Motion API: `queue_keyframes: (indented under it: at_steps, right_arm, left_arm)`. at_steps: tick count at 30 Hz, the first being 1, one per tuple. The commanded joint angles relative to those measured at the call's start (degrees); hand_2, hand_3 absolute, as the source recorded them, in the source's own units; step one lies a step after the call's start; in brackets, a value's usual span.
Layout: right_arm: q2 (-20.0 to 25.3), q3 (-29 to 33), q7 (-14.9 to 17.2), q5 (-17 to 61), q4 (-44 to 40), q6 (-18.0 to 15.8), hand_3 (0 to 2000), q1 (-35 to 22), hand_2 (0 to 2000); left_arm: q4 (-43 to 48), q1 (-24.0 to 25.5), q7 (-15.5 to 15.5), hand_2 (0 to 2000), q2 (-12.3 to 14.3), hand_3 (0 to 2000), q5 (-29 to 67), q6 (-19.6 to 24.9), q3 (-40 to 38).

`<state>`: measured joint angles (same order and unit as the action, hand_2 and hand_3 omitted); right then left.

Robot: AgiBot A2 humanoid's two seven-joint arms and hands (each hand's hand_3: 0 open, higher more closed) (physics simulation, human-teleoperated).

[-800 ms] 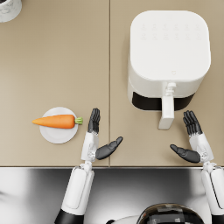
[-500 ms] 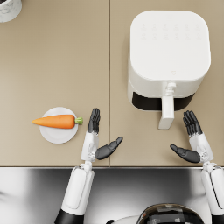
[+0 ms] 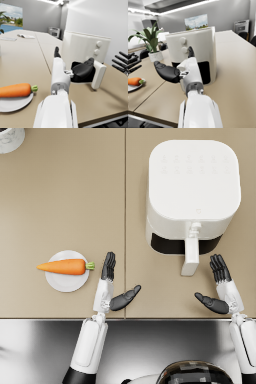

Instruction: Pick up the carrot and place it into the air fryer

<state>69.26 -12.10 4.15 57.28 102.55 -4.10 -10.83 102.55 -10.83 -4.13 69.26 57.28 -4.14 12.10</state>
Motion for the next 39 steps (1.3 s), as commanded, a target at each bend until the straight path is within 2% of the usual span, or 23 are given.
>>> queue_keyframes:
  at_steps: [1, 6, 7, 16, 25, 27, 30, 32, 35, 39]
  right_arm:
    - [0.79, -0.81, -1.17, 0.00, 0.03, 1.16, 0, -1.01, 0]
    - [2.41, -1.01, -3.58, 0.00, -2.65, 3.54, 0, -2.23, 0]
    - [2.56, -1.15, -3.74, 0.00, -2.77, 3.70, 0, -2.18, 0]
    - [4.07, -0.84, -4.13, 21.00, -3.67, 4.08, 0, -2.22, 0]
    - [4.82, -0.51, -4.15, 24.16, -3.93, 4.10, 0, -1.16, 0]
    - [5.22, -0.70, -4.15, 24.24, -4.19, 4.10, 0, -1.42, 0]
    - [5.81, -0.40, -4.15, 24.29, -4.06, 4.10, 0, -1.82, 0]
    - [6.05, -0.20, -4.15, 24.31, -4.06, 4.10, 0, -1.77, 0]
    - [6.36, 0.03, -4.15, 24.31, -4.19, 4.10, 0, -1.62, 0]
    - [6.65, 0.27, -4.15, 24.32, -4.19, 4.10, 0, -1.16, 0]
  left_arm:
    - [-0.96, -1.05, 1.17, 0, 0.75, 0, 0.00, 1.17, -0.80]
    - [0.25, -0.18, 3.57, 0, 1.21, 0, 0.00, 3.58, -3.74]
    - [0.15, -0.41, 3.73, 0, 1.46, 0, 2.50, 3.74, -4.63]
    - [0.80, 0.12, 4.11, 0, 2.51, 0, 25.52, 4.12, -11.34]
    - [-0.56, -2.01, 4.13, 0, 2.95, 0, 48.74, 4.14, -20.22]
    - [-1.22, -2.87, 6.58, 0, 2.82, 0, 53.92, 5.50, -22.05]
    - [-2.50, -3.80, 14.85, 0, 2.67, 0, 61.71, 15.43, -23.86]
    - [-3.47, -4.24, 17.94, 0, 2.59, 0, 66.90, 19.14, -25.11]
    - [-4.70, -6.33, 19.96, 0, 2.03, 0, 74.71, 21.61, -26.16]
    - [-8.93, -8.83, 20.90, 0, 1.43, 0, 85.13, 22.79, -27.19]
